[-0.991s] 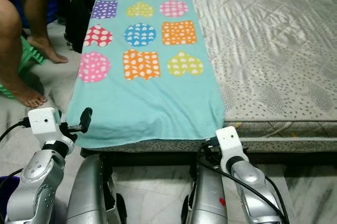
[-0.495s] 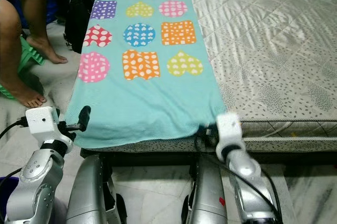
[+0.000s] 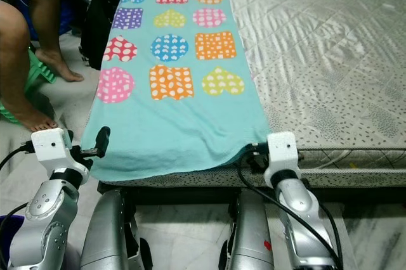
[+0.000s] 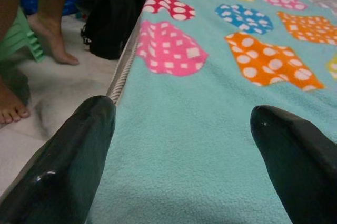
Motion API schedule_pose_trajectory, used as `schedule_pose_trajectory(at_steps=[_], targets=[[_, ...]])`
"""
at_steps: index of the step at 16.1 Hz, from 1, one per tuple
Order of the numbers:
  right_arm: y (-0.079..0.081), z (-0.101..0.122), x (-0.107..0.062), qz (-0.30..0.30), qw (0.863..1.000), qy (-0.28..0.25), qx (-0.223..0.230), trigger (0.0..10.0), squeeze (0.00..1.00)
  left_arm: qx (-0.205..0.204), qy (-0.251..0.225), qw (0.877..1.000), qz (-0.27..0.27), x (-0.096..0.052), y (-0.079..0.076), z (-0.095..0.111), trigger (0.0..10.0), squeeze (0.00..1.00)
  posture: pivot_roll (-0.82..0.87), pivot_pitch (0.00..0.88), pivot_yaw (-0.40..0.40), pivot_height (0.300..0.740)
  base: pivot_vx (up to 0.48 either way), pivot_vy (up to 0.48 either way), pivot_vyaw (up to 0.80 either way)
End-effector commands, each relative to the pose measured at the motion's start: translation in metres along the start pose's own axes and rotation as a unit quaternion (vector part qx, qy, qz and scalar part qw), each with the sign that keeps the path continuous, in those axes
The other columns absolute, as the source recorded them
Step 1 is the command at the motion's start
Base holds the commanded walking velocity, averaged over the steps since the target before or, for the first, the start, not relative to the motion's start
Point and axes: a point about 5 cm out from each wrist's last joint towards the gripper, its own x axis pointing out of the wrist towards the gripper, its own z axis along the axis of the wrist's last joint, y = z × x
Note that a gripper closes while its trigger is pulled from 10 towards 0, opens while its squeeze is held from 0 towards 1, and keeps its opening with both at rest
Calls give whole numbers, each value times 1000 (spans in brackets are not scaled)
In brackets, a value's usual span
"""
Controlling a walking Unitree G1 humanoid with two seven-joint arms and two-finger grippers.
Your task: Clean up the room
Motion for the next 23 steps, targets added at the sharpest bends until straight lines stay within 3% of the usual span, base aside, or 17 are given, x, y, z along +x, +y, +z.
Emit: schedule_pose_trajectory(at_steps=[1, 5, 9, 11, 14, 15, 18, 19, 20, 23], targets=[[-2, -8, -8, 9, 1000, 15, -7, 10000, 0, 6, 6, 1000, -1, -2, 1, -3, 10000, 0, -34, 117, 9, 516, 0, 0, 0], [-12, -34, -34, 16, 998, 57, -26, 10000, 0, 8, 6, 1000, 2, -2, 4, -2, 10000, 0, -44, 124, 12, 516, 0, 0, 0], [-13, -42, -39, 29, 996, 76, -36, 10000, 0, 10, 7, 1000, -1, 0, 3, -3, 10000, 0, -48, 124, 18, 516, 0, 0, 0], [-33, -38, -45, -13, 996, 65, -52, 10000, 0, 13, 5, 1000, 1, -2, 8, -1, 10000, 0, -56, 128, 18, 516, 0, 0, 0], [-54, -13, -37, -93, 995, 17, -20, 10000, 0, 14, 4, 1000, 6, -4, 10, -1, 10000, 0, -65, 129, 23, 516, 0, 0, 0], [-51, 13, -24, -100, 994, -32, 9, 10000, 0, 8, -2, 1000, 4, -2, 5, 0, 10000, 0, -66, 128, 24, 516, 0, 0, 0], [-29, 36, -13, -73, 994, -66, 55, 10000, 0, 6, -4, 1000, -1, 0, 2, 1, 10000, 0, -62, 124, 19, 516, 0, 0, 0], [-10, 41, -9, -33, 993, -63, 92, 10000, 0, 3, -3, 1000, -2, -1, 2, 0, 10000, 0, -62, 124, 19, 516, 0, 0, 0], [-4, 41, -8, -19, 993, -58, 101, 10000, 0, 2, -3, 1000, -3, 0, 1, 0, 10000, 0, -63, 126, 18, 516, 0, 0, 0], [48, 22, 4, 66, 988, 28, 137, 10000, 0, -8, 3, 1000, -12, 1, -5, -1, 10000, 0, -63, 129, 19, 516, 0, 0, 0]])
